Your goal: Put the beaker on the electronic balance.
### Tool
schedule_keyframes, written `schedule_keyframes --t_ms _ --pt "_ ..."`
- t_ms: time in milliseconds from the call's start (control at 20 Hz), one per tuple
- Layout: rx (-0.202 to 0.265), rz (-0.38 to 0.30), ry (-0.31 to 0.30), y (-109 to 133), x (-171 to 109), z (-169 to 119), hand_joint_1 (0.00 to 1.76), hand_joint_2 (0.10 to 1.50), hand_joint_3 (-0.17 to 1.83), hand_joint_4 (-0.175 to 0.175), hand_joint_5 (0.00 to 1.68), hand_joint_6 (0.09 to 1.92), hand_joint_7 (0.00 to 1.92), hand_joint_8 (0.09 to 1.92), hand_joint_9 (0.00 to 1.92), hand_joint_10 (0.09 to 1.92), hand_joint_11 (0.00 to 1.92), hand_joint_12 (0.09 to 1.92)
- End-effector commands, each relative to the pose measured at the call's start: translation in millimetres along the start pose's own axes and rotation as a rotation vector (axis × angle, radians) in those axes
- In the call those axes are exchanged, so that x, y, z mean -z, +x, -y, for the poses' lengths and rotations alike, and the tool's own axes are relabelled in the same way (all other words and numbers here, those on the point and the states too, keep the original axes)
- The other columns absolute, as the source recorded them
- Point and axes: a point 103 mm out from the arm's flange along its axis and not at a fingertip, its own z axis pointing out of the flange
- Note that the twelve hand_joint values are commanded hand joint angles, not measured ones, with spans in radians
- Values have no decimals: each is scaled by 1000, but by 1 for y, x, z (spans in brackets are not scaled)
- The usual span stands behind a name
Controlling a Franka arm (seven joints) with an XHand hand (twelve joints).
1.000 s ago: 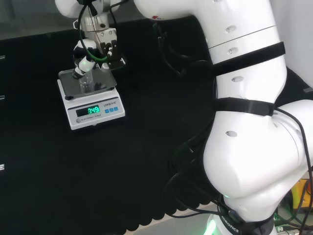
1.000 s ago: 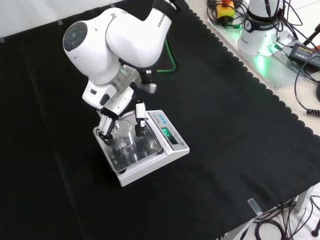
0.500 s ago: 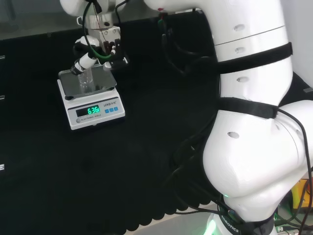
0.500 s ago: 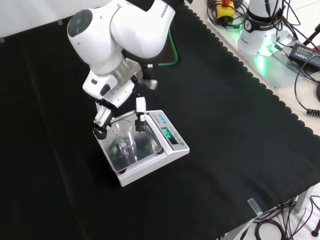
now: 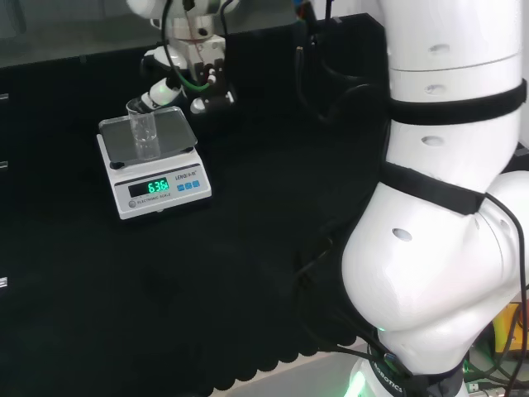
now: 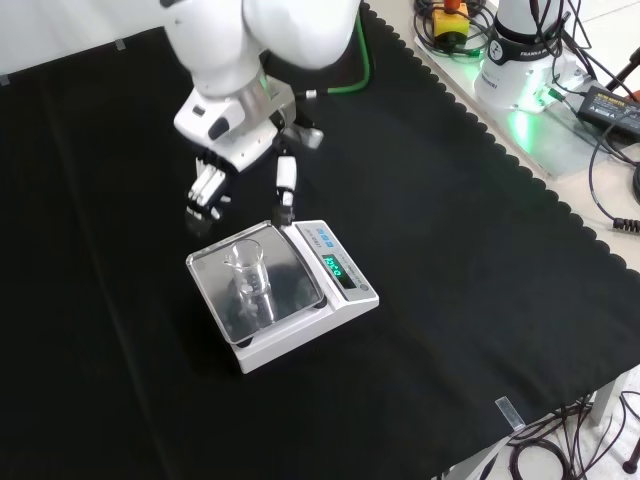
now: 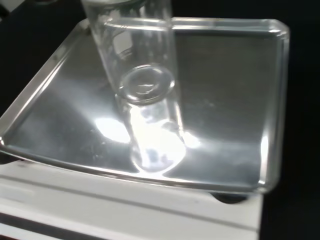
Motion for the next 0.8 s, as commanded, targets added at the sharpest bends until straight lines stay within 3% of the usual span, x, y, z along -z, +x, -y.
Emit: schedule_keyframes --t_ms 50,400,800 --pt "-83 -5 -77 -31 22 34 585 844 -171 -100 213 120 5 828 845 774 1130 918" --pt "-112 -18 -94 -44 22 57 619 864 -164 -102 230 106 17 841 869 755 1155 894" --pt "-131 -16 -94 -48 22 64 649 878 -161 -104 241 102 22 842 879 747 1171 886"
